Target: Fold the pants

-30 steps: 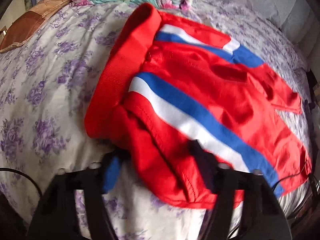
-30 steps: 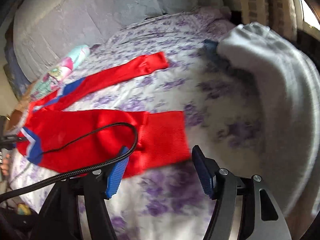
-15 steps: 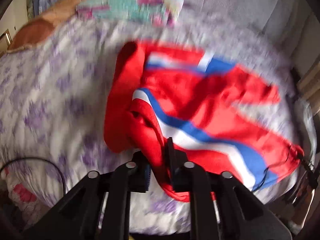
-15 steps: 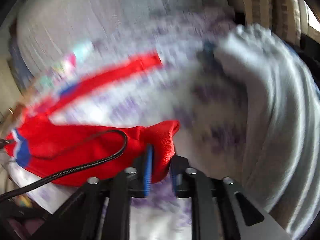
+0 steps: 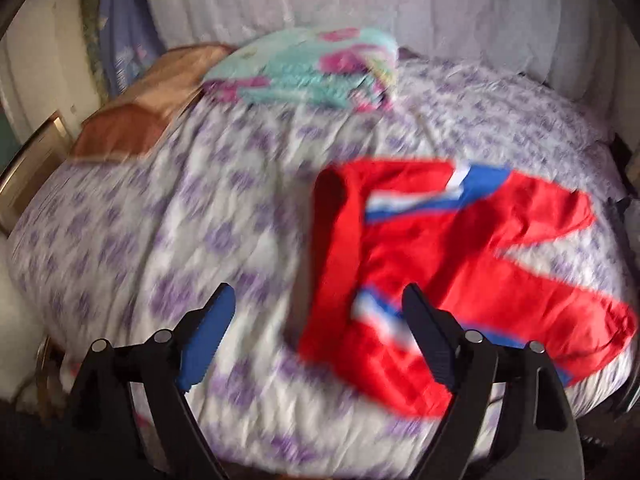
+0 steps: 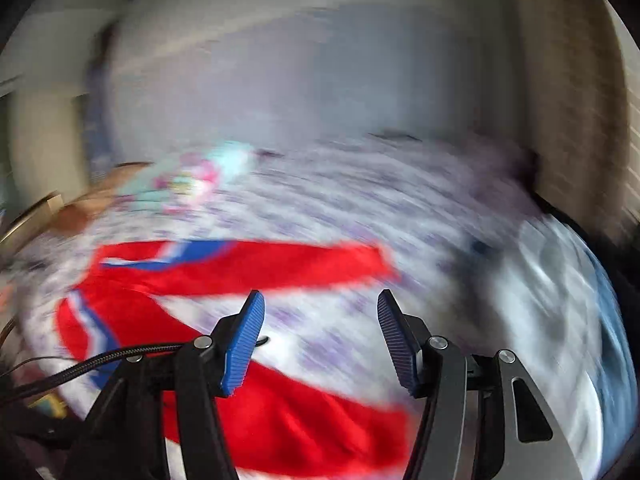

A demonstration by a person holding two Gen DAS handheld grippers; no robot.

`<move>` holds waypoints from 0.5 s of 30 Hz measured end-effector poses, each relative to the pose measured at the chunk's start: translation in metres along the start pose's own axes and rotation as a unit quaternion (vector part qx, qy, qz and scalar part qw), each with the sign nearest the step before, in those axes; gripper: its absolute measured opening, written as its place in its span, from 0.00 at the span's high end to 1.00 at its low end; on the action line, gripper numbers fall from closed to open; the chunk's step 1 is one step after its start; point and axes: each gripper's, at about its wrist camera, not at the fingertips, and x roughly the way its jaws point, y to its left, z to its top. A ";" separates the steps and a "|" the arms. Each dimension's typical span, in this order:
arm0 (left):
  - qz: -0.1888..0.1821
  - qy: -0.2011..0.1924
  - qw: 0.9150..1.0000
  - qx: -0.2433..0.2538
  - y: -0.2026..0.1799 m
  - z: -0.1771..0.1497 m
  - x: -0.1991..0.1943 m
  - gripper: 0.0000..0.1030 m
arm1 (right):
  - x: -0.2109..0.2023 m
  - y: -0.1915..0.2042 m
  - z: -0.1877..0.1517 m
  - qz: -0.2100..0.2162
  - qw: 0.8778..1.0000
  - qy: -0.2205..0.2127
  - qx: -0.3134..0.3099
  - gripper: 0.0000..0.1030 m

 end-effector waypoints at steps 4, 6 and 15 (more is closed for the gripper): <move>-0.025 0.029 0.999 -0.002 -0.008 0.045 0.057 0.17 | 0.066 0.066 0.051 0.103 0.991 0.009 -0.087 0.38; -0.026 0.047 0.998 -0.014 -0.007 0.056 0.087 0.17 | 0.118 0.092 0.068 0.129 0.984 0.041 -0.111 0.35; -0.041 0.114 0.992 -0.047 0.004 0.086 0.195 0.17 | 0.350 0.139 0.063 0.113 0.952 0.200 -0.201 0.35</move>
